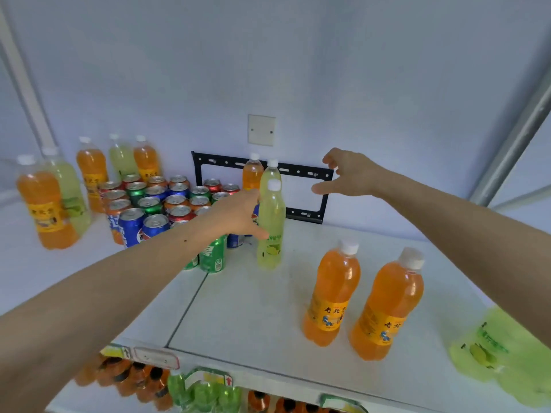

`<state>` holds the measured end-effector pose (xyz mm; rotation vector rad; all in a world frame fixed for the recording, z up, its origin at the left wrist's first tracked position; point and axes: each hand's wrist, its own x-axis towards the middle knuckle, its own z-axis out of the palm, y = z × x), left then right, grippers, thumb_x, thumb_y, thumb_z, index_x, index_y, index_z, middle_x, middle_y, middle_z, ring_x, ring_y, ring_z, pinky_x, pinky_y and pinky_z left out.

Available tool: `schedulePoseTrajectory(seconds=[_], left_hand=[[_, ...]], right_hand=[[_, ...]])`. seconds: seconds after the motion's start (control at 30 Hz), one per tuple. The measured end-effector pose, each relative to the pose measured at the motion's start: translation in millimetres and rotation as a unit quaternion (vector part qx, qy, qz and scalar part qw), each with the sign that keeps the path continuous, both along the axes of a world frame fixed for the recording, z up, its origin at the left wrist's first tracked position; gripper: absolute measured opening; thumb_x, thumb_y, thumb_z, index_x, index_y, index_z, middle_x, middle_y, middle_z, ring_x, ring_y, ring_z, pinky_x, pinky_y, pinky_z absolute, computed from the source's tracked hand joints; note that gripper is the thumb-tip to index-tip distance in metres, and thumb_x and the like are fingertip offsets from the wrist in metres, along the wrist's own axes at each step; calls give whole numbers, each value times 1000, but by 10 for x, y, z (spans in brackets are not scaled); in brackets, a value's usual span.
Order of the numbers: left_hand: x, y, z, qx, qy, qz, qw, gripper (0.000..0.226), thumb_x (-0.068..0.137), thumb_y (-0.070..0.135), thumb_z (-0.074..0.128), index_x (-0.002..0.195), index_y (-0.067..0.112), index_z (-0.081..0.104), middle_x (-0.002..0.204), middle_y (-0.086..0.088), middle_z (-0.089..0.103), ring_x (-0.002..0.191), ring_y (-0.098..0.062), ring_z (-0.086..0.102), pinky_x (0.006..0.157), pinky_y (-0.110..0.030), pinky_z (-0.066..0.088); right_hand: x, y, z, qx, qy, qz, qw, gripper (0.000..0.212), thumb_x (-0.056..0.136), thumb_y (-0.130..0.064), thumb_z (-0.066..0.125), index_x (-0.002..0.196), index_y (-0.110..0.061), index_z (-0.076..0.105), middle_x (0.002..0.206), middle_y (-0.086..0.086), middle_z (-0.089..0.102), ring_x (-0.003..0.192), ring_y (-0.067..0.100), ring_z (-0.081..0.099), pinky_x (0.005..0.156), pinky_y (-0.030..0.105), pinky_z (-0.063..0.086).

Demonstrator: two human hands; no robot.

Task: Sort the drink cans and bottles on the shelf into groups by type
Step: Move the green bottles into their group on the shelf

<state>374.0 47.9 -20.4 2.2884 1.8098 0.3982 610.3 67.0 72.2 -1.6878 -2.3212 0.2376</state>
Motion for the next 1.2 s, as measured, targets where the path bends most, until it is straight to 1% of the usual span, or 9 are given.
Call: schedulePoseTrajectory(seconds=[0.37,0.43,0.5,0.63,0.73,0.87,0.97,1.07,1.2], left_hand=[[40,689,-216,-71,-81,23,994,98,54,53,88,129,18,35,116,2,60,104,-20,60,88,-44,53],[73,756,-242,-83,-102,12,991,86,59,44,89,126,17,42,113,4,59,103,-15,58,89,-37,52],[103,823,-283,-89,-103,0,991,67,64,36,88,117,17,53,105,7,58,96,-11,57,78,-24,50],[135,886,-361,-66,-99,4,993,63,66,42,85,118,21,57,102,10,57,88,-4,50,58,-7,32],[147,900,-396,-43,-93,14,995,60,67,46,82,116,24,56,94,17,51,86,-4,49,59,-9,31],[158,906,-435,-29,-83,30,996,60,64,52,81,112,27,57,94,16,56,88,-7,56,63,-17,41],[169,921,-427,-29,-100,55,993,59,60,50,83,109,27,58,97,12,61,90,-9,59,76,-30,53],[190,964,-366,-31,-100,43,994,60,58,52,83,107,29,58,98,12,64,91,-10,61,81,-37,56],[289,1031,-231,-34,-126,14,991,78,55,52,85,124,26,56,113,10,64,103,-13,60,89,-39,53]], right_hand=[[-439,1320,-373,-76,-23,-3,997,81,84,-50,67,143,-9,28,137,13,47,122,30,48,100,39,43],[-536,1570,-480,-91,-12,-3,996,84,82,-53,67,141,-8,28,133,13,49,117,29,50,97,39,45],[-642,1778,-584,-102,2,2,995,89,78,-57,69,140,-8,29,133,11,49,113,27,51,91,37,47],[-842,2064,-785,-122,11,25,992,96,70,-62,73,138,-3,38,127,10,55,97,24,56,75,32,48],[-942,2212,-919,-126,22,50,990,89,67,-63,74,125,-1,50,112,12,65,77,21,59,61,29,49],[-1004,2263,-980,-130,69,61,987,61,73,-46,77,112,-1,61,91,8,64,79,25,61,78,40,55],[-915,2226,-980,-129,95,49,986,35,77,-39,75,95,-12,62,79,3,60,74,24,60,74,37,54],[-676,2173,-970,-122,123,21,985,37,77,-40,76,102,-15,64,87,5,64,75,24,62,73,33,55],[-134,2000,-844,-118,176,-57,976,61,71,-36,83,121,-13,56,112,6,63,98,26,67,77,37,60]])
